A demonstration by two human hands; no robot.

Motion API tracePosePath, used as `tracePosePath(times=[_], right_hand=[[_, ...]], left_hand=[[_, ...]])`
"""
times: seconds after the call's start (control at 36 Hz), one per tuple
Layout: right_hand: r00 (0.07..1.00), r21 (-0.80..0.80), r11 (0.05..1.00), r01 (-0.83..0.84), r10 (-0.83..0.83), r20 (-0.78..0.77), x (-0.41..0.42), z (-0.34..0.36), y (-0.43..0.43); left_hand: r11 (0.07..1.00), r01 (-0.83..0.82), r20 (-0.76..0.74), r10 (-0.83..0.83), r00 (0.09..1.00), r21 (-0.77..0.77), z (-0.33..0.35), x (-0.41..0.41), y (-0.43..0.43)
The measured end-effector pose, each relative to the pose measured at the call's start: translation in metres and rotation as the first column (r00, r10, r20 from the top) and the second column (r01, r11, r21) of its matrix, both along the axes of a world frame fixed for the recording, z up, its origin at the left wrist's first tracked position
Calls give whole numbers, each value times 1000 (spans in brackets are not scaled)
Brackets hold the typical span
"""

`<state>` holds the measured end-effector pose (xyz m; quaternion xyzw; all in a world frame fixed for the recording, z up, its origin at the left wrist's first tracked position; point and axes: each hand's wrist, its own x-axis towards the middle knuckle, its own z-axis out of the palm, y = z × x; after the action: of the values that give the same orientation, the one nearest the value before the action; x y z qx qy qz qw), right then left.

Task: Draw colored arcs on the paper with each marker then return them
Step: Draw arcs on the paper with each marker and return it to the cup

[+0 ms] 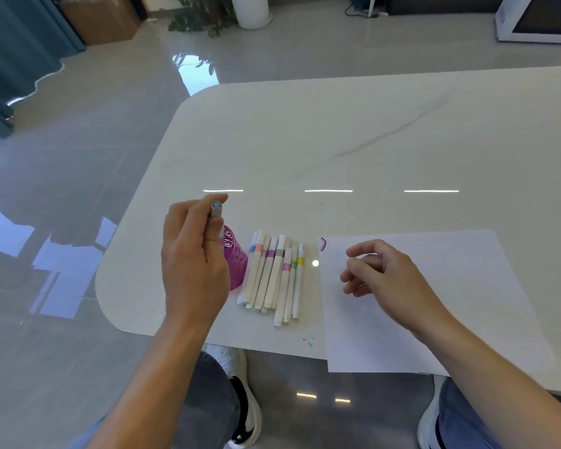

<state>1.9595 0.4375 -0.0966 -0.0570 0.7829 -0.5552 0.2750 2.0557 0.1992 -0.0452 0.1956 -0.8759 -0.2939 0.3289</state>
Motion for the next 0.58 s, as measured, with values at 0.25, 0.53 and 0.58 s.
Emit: tracePosePath(times=[0.25, 0.53, 0.58], right_hand=[[999, 24, 999, -39, 39, -26, 1, 0, 0], [994, 67, 995, -79, 84, -69, 1, -3, -2], [993, 74, 994, -85, 91, -76, 1, -3, -1]], left_hand=[[995, -100, 228, 93, 969, 19, -15, 0, -3], [993, -109, 289, 118, 950, -48, -25, -2, -5], [993, -108, 261, 115, 958, -41, -23, -2, -3]])
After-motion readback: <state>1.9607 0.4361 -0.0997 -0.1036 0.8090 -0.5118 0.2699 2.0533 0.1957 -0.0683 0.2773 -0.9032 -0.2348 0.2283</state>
